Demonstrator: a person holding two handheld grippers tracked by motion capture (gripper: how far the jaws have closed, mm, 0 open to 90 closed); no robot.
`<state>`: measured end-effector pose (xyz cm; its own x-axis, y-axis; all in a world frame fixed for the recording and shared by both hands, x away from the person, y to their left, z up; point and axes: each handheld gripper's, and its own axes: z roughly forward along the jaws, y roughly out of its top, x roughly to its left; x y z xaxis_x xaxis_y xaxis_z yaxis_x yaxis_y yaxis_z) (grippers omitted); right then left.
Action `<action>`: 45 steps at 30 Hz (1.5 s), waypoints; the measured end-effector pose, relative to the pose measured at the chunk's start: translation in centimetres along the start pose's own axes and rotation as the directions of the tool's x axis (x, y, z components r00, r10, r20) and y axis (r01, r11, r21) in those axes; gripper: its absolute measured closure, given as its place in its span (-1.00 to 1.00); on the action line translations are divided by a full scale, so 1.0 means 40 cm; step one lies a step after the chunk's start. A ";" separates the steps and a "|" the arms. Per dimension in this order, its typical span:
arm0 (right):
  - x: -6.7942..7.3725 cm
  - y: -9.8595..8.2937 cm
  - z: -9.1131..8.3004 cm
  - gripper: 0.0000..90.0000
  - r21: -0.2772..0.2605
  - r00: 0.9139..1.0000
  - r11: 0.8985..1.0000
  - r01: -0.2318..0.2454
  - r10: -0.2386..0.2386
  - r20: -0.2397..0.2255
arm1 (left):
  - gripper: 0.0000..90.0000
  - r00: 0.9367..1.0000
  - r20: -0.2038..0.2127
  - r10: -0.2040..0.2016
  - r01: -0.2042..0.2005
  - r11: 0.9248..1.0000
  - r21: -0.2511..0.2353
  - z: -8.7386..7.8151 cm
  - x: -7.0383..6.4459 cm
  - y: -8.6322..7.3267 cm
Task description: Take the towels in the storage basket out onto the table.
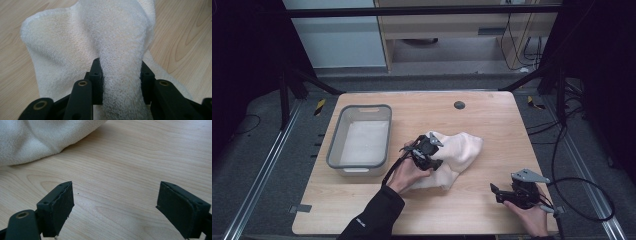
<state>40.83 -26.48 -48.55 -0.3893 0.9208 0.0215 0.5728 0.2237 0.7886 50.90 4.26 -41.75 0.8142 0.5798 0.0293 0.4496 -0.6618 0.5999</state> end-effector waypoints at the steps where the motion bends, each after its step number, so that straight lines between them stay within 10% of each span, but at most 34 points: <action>1: 0.000 0.000 0.000 -0.69 0.001 1.000 1.000 0.000 0.000 0.000 | 0.41 1.000 0.001 -0.001 0.001 1.000 -0.002 0.002 0.000 -0.002; 23: 0.001 0.000 0.002 -0.70 0.005 1.000 1.000 0.005 -0.005 0.000 | -0.19 1.000 -0.005 0.006 -0.006 0.997 -0.077 -0.006 0.003 -0.040; 45: 0.000 -0.001 0.004 -0.71 0.007 1.000 1.000 0.011 -0.011 0.003 | -0.48 0.999 -0.030 -0.013 0.006 0.975 -0.220 -0.109 0.010 -0.109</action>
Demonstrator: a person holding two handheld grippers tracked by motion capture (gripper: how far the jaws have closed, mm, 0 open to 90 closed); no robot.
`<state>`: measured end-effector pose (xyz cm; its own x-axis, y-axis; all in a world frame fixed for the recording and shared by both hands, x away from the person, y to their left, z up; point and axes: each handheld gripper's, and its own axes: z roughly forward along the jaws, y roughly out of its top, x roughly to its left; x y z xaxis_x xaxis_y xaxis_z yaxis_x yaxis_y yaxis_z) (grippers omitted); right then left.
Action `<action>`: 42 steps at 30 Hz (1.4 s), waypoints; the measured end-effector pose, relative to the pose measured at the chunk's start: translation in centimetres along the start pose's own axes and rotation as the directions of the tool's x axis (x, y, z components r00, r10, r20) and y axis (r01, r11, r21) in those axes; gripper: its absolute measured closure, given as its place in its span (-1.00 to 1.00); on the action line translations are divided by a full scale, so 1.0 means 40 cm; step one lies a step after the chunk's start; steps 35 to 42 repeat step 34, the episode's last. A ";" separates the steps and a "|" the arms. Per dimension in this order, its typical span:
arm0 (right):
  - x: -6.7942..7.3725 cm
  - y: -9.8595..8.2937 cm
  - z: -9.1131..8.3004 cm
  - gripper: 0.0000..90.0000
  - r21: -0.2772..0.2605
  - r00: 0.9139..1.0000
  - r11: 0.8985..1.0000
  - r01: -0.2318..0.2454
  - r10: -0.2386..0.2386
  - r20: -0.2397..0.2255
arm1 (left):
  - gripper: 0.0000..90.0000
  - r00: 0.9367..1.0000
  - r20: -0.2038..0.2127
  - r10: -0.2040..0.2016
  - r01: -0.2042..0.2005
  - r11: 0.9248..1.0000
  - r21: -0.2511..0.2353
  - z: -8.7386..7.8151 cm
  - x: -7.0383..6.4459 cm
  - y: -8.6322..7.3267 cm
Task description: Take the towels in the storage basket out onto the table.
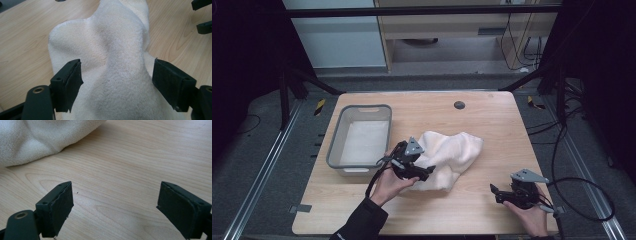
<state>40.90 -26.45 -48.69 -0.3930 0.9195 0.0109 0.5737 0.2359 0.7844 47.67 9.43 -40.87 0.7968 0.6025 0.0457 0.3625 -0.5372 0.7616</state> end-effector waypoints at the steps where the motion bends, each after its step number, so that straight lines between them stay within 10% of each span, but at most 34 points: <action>1: 0.000 0.000 0.000 -0.71 0.000 1.000 1.000 0.000 0.000 0.000 | -0.49 1.000 -0.005 0.001 -0.001 1.000 -0.004 -0.006 0.001 -0.004; 42: 0.002 -0.002 -0.002 -0.72 0.014 1.000 1.000 -0.003 0.003 0.006 | -0.36 0.978 -0.163 -0.133 0.116 0.987 -0.107 -0.159 0.052 -0.187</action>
